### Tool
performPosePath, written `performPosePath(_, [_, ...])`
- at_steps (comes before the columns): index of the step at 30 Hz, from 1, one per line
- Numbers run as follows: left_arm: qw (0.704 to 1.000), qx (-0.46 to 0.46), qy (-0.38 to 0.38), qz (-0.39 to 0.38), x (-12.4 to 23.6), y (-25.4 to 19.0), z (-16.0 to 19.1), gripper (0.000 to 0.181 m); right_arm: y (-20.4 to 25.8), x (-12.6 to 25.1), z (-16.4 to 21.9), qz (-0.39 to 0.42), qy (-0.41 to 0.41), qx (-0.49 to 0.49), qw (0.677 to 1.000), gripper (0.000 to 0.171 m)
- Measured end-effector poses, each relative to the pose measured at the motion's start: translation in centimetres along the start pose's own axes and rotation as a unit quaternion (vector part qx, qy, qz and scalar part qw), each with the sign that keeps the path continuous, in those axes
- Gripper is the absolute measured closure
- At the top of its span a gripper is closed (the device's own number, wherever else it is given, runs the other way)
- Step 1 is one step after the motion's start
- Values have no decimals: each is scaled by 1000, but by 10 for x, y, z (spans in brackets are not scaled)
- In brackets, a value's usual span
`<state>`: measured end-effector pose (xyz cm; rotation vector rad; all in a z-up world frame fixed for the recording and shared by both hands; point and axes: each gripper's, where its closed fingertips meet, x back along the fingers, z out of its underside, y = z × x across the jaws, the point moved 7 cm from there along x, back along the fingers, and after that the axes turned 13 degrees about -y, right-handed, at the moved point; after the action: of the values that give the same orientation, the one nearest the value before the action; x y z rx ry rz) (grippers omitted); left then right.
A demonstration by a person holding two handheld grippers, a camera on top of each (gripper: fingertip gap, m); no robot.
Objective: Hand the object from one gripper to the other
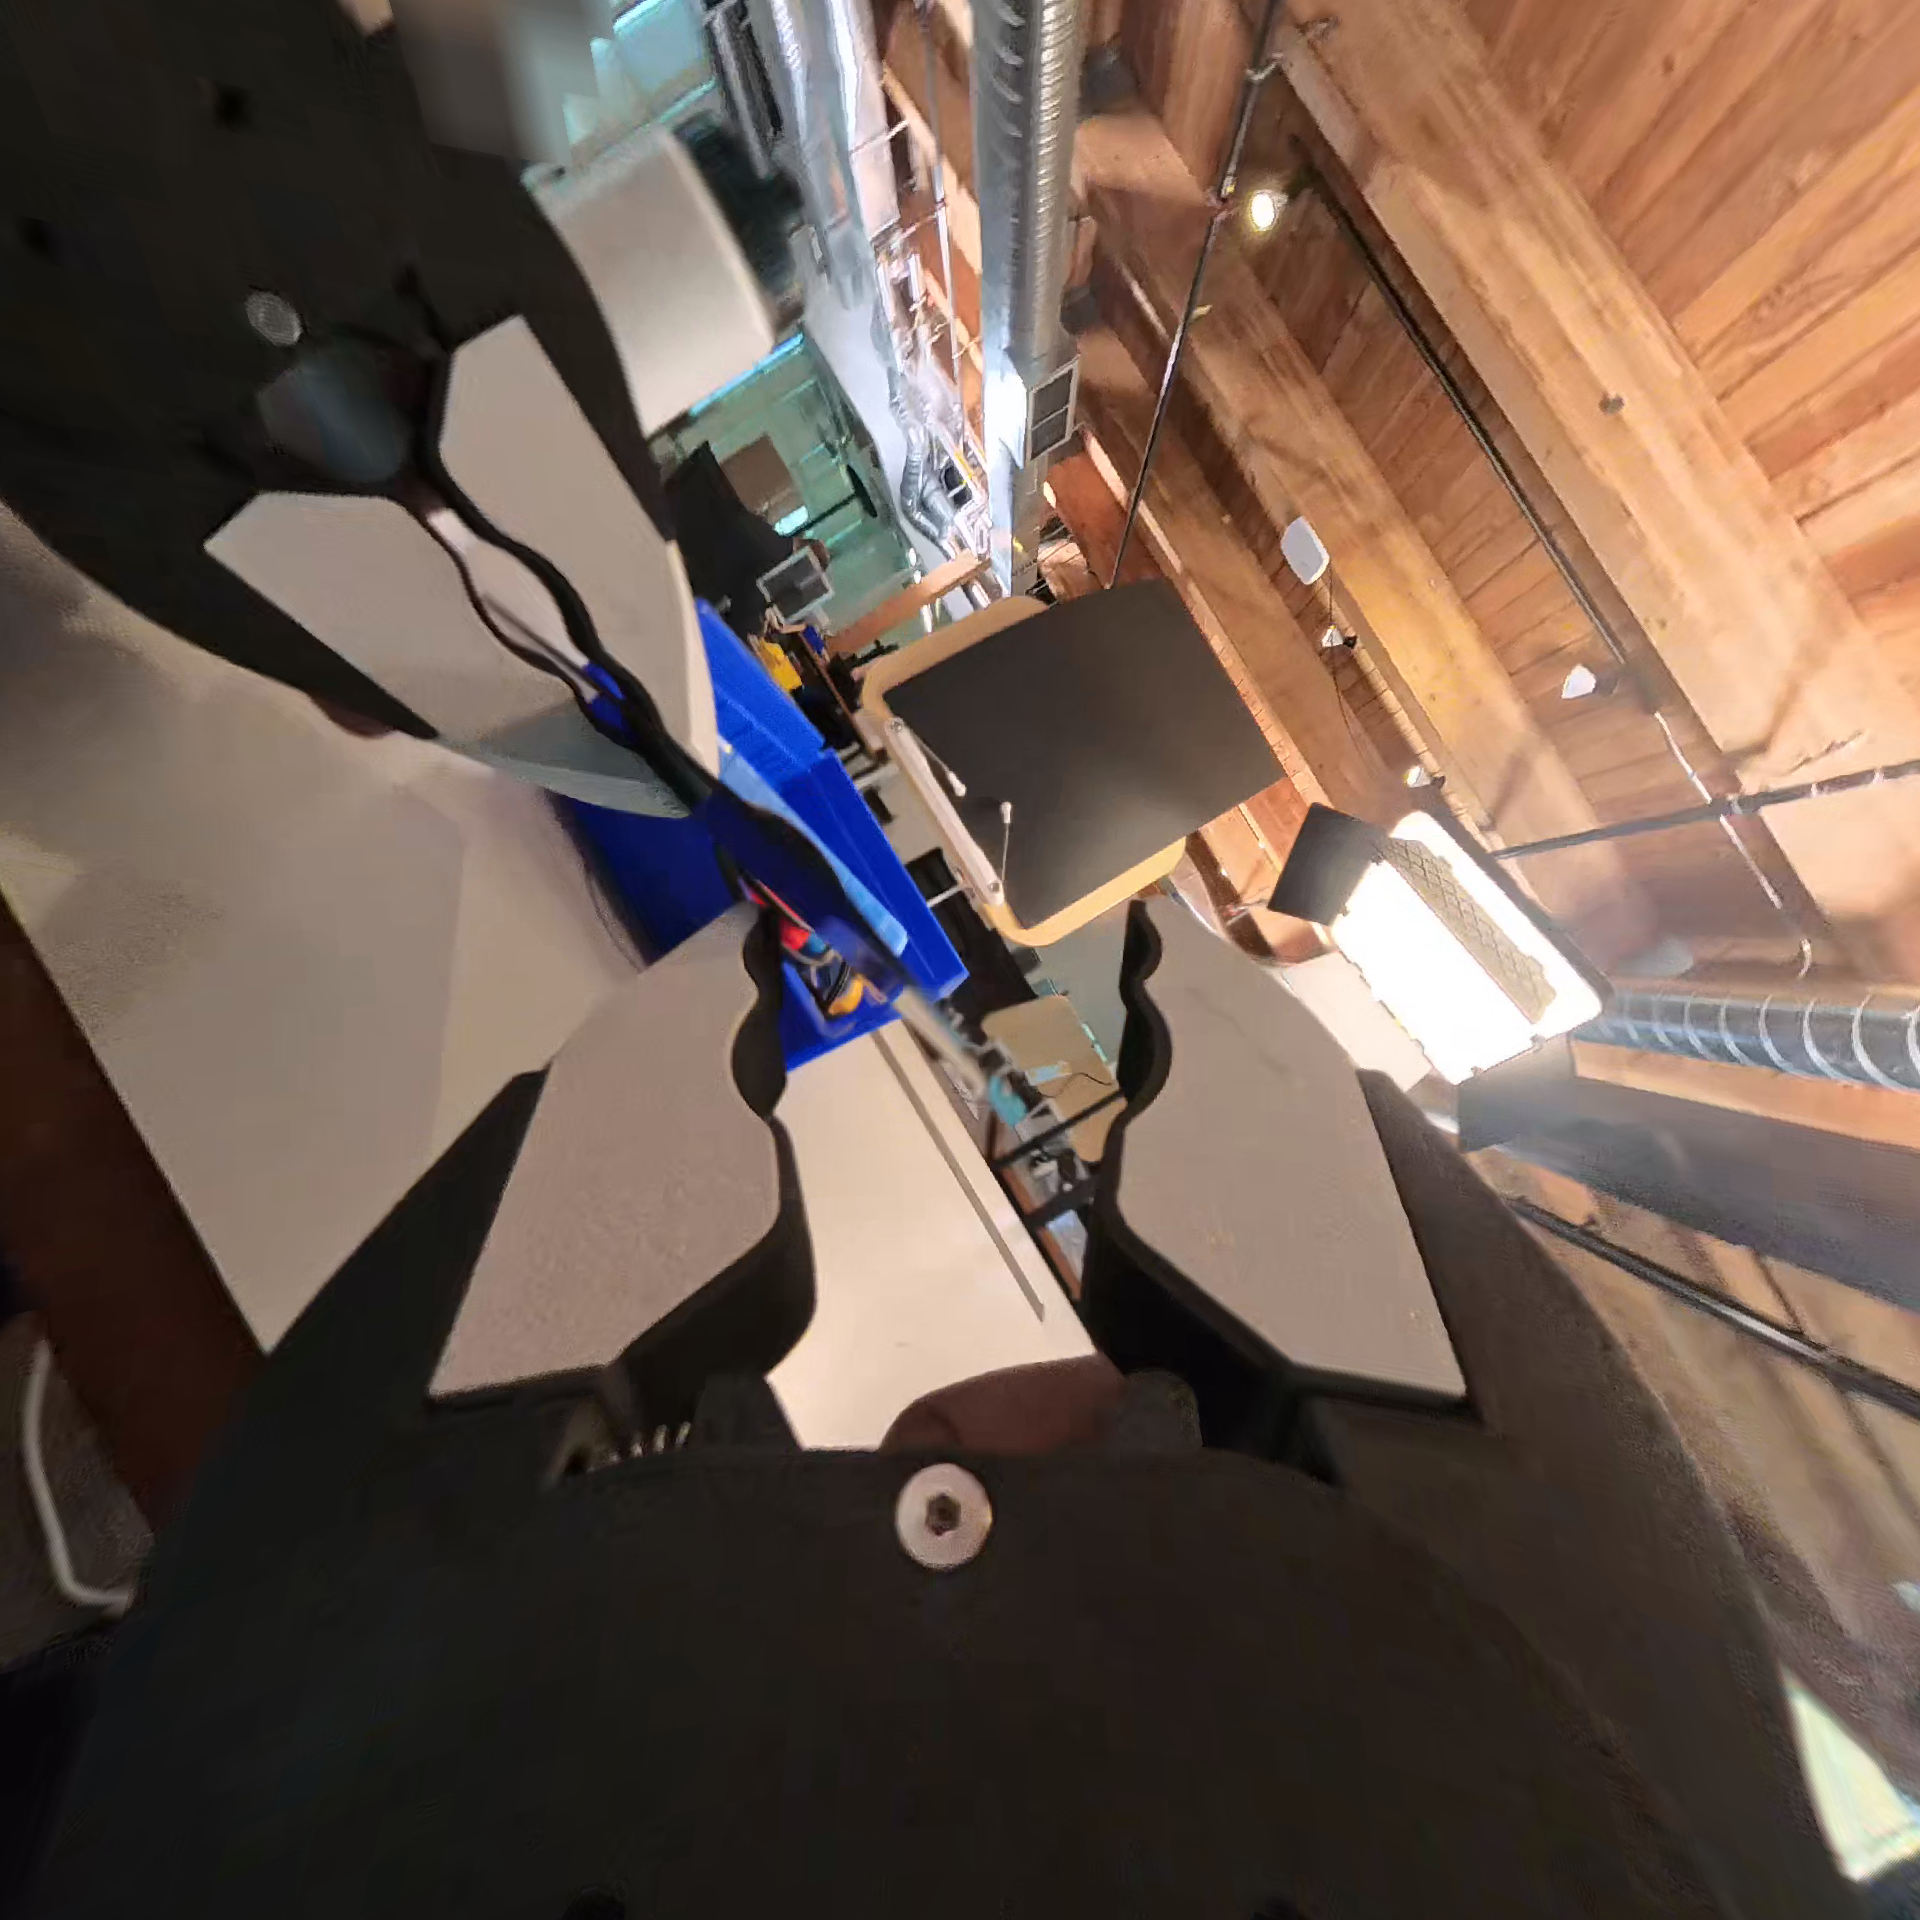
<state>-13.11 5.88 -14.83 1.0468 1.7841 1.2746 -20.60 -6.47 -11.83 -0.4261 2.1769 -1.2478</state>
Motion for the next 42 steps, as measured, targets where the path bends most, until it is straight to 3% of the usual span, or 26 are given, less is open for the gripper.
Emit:
performPosePath(2, [1000,-25,-11,11,-1,-6,-2,179,9,-2,3,-23,17,25,999,125])
performPosePath(3, [1000,-20,-12,6,0,-5,-2,179,13,-3,6,-36,26,24,999,150])
performPosePath(5, [1000,6,-21,-19,1,1,-1,172,17,-5,13,-50,46,-4,998,160])
performPosePath(7, [994,75,-59,-51,7,14,-4,154,16,-7,20,-50,55,-53,996,165])
performPosePath(10, [955,245,-127,-110,21,41,-5,128,-1,-9,27,-9,53,-164,985,169])
performPosePath(14, [841,487,-190,-139,37,62,10,119,-17,-12,28,-16,-11,-376,927,169])
performPosePath(18, [676,693,-228,-107,40,59,26,112,-26,-17,21,-57,-110,-546,829,169])
performPosePath(20, [604,753,-243,-98,41,54,29,111,-28,-20,18,-70,-149,-604,780,169])
performPosePath(23, [543,793,-254,-108,45,50,31,111,-28,-27,26,-67,-150,-642,749,169])
performPosePath(25, [535,796,-252,-126,49,48,31,111,-29,-31,32,-63,-154,-662,731,169])
performPosePath(29, [552,788,-233,-141,55,44,27,113,-36,-38,41,-51,-178,-704,686,169])
performPosePath(35, [533,798,-239,-151,60,39,18,115,-33,-50,39,-102,-234,-783,567,169])
performPosePath(39, [525,792,-274,-151,63,40,6,116,-13,-61,27,-164,-232,-805,520,169])
performPosePath(40, [530,785,-281,-152,64,40,2,124,-8,-64,23,-179,-228,-806,516,169])
performPosePath(42, [555,759,-292,-173,70,41,-3,159,3,-70,15,-206,-211,-799,524,170])
